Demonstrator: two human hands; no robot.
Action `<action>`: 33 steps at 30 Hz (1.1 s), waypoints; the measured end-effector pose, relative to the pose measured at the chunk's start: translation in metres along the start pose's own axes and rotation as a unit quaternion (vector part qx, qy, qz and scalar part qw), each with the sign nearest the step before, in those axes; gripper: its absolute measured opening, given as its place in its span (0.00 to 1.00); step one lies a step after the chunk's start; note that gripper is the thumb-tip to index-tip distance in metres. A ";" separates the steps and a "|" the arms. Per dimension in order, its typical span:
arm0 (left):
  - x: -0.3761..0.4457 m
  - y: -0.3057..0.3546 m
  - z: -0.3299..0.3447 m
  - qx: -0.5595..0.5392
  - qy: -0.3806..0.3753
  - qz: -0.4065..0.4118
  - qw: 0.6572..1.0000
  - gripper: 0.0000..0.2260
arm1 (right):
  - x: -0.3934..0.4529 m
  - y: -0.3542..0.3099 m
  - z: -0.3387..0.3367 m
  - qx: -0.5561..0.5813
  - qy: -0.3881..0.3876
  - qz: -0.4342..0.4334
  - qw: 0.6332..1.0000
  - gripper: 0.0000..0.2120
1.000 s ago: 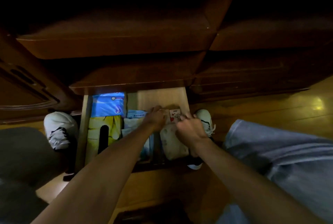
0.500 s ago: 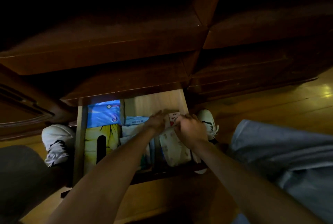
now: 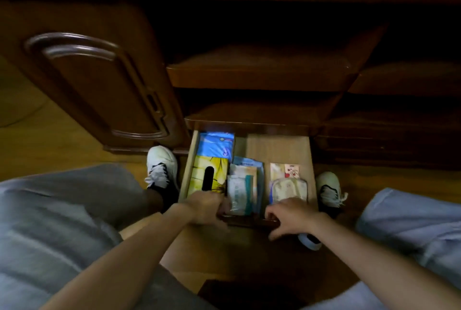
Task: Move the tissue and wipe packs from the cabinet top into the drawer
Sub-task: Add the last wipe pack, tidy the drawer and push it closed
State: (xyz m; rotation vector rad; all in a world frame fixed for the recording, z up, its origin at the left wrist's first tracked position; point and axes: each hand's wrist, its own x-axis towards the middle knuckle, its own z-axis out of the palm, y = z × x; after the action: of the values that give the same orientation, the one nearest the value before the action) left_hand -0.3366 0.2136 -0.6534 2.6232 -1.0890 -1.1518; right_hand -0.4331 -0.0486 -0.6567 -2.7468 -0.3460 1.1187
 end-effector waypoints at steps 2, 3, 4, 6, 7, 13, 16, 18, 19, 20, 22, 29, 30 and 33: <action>-0.007 -0.004 0.008 0.034 -0.021 -0.018 0.999 0.20 | 0.000 -0.007 0.004 -0.062 0.020 -0.004 0.998 0.19; -0.007 -0.005 0.011 0.053 -0.011 -0.025 0.998 0.15 | 0.000 -0.009 0.004 -0.083 0.026 -0.003 0.996 0.17; -0.005 -0.006 0.012 0.076 0.000 -0.027 0.997 0.12 | 0.001 -0.011 0.004 -0.106 0.028 -0.002 0.994 0.15; -0.002 -0.005 0.012 0.117 0.010 -0.018 0.993 0.11 | 0.002 -0.013 0.003 -0.141 0.028 -0.002 0.990 0.13; 0.000 -0.005 0.011 0.132 0.011 -0.010 0.991 0.12 | 0.002 -0.014 0.002 -0.152 0.027 -0.003 0.988 0.12; 0.006 -0.006 0.005 0.154 0.025 0.010 0.988 0.13 | 0.005 -0.006 -0.004 -0.159 0.039 0.002 0.986 0.09; 0.013 -0.002 0.000 0.144 0.057 0.009 0.988 0.13 | 0.002 0.010 -0.012 -0.148 0.063 0.030 0.987 0.12; 0.018 -0.002 -0.003 0.142 0.088 0.006 0.986 0.13 | 0.001 0.023 -0.016 -0.129 0.094 0.048 0.986 0.15; 0.020 -0.002 -0.004 0.139 0.097 0.003 0.985 0.13 | 0.003 0.025 -0.015 -0.128 0.097 0.050 0.986 0.16; 0.021 -0.003 -0.003 0.133 0.099 -0.003 0.986 0.13 | 0.005 0.024 -0.015 -0.132 0.094 0.051 0.985 0.15; 0.022 -0.006 0.001 0.125 0.105 -0.021 0.986 0.13 | 0.012 0.019 -0.011 -0.132 0.097 0.051 0.985 0.14; 0.041 -0.013 -0.013 0.111 0.187 -0.047 0.975 0.12 | 0.025 0.039 -0.030 -0.103 0.153 0.083 0.979 0.12; 0.045 -0.014 -0.012 0.105 0.187 -0.052 0.975 0.12 | 0.029 0.040 -0.028 -0.099 0.158 0.091 0.978 0.13; 0.053 -0.019 -0.010 0.094 0.196 -0.059 0.974 0.13 | 0.038 0.041 -0.025 -0.106 0.170 0.090 0.976 0.13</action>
State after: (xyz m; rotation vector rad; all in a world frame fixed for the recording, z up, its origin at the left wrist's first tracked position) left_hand -0.2945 0.1922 -0.6855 2.9176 -1.0143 -0.5240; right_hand -0.3826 -0.0796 -0.6736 -3.1395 -0.1800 0.6535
